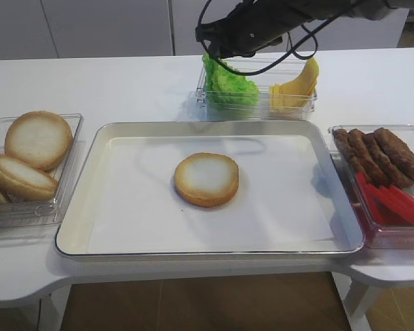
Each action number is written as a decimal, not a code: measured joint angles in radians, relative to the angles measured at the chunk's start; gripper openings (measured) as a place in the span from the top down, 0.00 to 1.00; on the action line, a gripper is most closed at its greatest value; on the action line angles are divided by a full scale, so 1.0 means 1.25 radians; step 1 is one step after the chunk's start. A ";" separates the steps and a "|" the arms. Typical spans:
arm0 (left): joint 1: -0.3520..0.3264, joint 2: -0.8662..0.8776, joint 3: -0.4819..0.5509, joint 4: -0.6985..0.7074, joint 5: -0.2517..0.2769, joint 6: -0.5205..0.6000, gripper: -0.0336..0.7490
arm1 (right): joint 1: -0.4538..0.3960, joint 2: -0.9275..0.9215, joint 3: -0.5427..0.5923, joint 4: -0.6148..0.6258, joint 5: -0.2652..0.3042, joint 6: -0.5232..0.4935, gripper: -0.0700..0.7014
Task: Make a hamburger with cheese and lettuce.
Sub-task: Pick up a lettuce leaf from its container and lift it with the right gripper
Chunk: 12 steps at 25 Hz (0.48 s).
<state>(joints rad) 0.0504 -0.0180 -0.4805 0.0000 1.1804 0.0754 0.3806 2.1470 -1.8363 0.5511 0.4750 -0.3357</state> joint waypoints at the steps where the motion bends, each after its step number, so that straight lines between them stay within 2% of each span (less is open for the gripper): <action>1: 0.000 0.000 0.000 0.000 0.000 0.000 0.36 | 0.000 0.001 0.000 0.000 0.000 0.000 0.71; 6: 0.000 0.000 0.000 0.000 0.000 0.000 0.36 | 0.000 0.003 0.000 0.011 0.000 0.000 0.84; 12: 0.000 0.000 0.000 0.000 0.000 0.000 0.36 | 0.000 0.003 0.000 0.016 0.000 0.000 0.86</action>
<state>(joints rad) 0.0504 -0.0180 -0.4805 0.0000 1.1804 0.0754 0.3806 2.1501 -1.8363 0.5709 0.4750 -0.3357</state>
